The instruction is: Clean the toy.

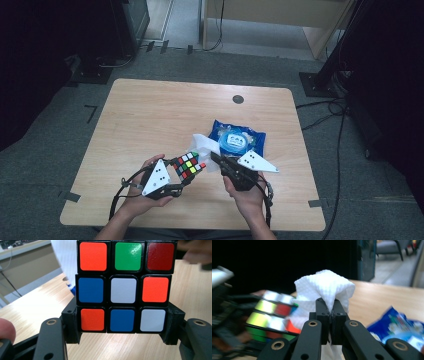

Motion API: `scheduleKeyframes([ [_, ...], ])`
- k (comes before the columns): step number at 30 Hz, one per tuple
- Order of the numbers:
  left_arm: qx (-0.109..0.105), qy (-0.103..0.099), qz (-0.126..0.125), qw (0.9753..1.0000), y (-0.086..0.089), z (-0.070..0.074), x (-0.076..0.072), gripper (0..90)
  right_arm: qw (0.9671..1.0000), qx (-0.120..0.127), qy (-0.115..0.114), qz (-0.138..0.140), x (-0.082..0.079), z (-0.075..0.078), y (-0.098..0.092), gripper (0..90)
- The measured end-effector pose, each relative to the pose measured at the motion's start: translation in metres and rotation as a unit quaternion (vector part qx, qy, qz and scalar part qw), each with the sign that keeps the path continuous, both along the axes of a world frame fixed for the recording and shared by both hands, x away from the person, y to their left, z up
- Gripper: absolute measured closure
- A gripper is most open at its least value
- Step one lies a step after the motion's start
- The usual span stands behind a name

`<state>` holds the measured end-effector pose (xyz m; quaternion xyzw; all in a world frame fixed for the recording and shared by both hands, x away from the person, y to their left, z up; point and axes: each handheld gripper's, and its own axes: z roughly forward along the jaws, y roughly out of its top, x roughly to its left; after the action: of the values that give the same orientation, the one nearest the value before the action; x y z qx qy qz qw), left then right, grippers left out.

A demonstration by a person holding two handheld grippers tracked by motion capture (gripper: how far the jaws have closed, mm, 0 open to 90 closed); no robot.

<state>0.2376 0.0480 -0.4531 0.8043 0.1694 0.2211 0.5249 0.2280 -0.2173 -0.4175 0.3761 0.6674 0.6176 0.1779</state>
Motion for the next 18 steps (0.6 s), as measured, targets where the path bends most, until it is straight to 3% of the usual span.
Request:
scheduleKeyframes([
  [3, 0.005, 0.003, 0.002, 1.0000, -0.001, -0.001, 0.001, 34.7, 0.9991, 0.018, -0.017, 0.033, -0.010, 0.011, 0.008, 88.2],
  [8, -0.001, 0.005, 0.000, 1.0000, -0.003, 0.001, -0.001, 34.6, 0.9964, 0.009, -0.022, 0.081, -0.019, 0.010, 0.033, 88.1],
  [9, -0.002, 0.004, 0.000, 1.0000, -0.003, 0.002, -0.001, 34.6, 0.9964, 0.004, -0.020, 0.082, -0.019, 0.006, 0.036, 88.1],
  [12, -0.005, 0.006, -0.005, 1.0000, -0.001, 0.001, -0.001, 34.6, 0.9964, 0.025, -0.009, 0.080, -0.015, 0.000, 0.034, 88.0],
  [18, -0.015, 0.007, -0.011, 0.9998, 0.001, 0.003, -0.001, 34.7, 0.9988, 0.008, -0.013, 0.046, -0.009, -0.005, 0.024, 88.1],
])
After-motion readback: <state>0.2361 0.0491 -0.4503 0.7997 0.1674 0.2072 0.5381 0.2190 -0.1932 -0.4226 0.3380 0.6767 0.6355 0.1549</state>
